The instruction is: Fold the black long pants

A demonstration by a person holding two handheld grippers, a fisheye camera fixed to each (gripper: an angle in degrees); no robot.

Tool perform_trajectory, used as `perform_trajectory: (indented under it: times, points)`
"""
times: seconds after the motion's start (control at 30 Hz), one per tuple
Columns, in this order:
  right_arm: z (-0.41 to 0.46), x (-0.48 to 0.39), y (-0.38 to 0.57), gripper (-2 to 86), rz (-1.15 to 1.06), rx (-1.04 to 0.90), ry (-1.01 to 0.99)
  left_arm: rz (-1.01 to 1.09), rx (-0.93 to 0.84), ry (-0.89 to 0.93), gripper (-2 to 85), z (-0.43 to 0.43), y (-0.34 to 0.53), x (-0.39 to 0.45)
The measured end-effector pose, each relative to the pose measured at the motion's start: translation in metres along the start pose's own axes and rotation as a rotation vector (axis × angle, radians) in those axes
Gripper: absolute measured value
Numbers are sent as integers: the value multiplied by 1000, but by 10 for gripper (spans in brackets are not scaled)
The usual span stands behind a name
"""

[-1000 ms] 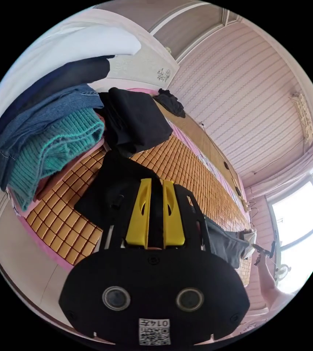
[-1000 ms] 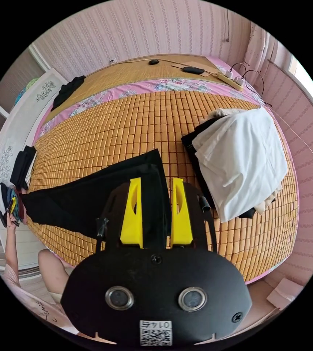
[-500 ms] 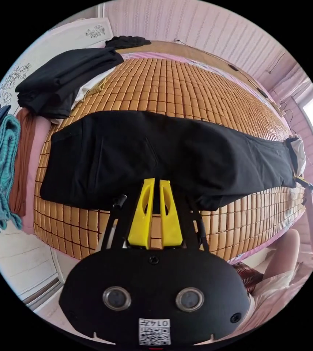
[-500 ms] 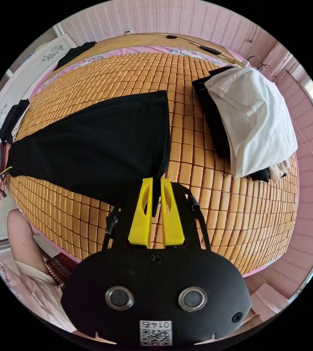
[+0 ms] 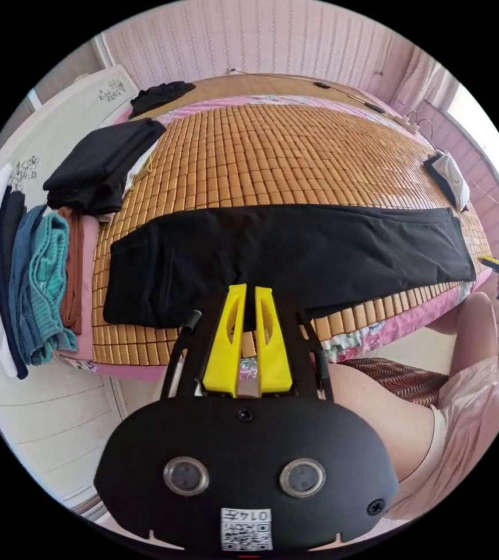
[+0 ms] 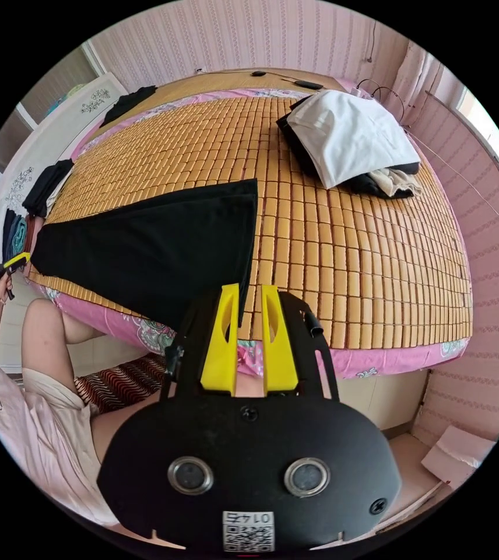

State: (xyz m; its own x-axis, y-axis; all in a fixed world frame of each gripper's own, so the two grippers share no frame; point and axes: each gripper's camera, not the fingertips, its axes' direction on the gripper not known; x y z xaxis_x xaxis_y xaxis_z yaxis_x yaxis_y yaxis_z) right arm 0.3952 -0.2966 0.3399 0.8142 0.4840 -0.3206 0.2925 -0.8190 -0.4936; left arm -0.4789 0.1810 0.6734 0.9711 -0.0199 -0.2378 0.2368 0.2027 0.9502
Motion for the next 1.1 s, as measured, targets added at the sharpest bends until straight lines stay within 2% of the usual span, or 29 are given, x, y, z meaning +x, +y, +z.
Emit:
perform_trajectory:
  times: [0.13, 0.23, 0.37, 0.47, 0.53, 0.63, 0.8, 0.9, 1.03, 1.1]
  points:
    - [1, 3, -21, 92, -9, 91, -33, 312, 75, -8, 24, -29, -42, 106]
    - [21, 5, -50, 103, 11, 125, -62, 476, 124, 123, 38, -17, -85, 188]
    - [51, 14, -72, 35, 67, 122, -102, 627, 143, 178, 56, 18, -135, 284]
    - [51, 12, -67, 5, 41, 149, -120, 705, 93, 170, 77, 57, -166, 345]
    - [44, 8, -59, -3, 17, 171, -117, 726, -9, 136, 59, 91, -183, 375]
    - [25, 3, -49, -7, -25, 220, -122, 726, 34, 149, 8, 87, -186, 378]
    - [0, -3, -68, -6, -62, 239, -168, 704, 81, 192, -5, 58, -189, 365]
    - [14, -7, -97, 1, -56, 202, -127, 678, 113, 172, 2, 55, -198, 363]
    - [52, -8, -118, 41, -7, 121, -106, 561, 2, 150, 46, 96, -217, 359]
    - [53, -20, -105, 32, -38, 99, -111, 533, 11, 155, 53, 96, -214, 354]
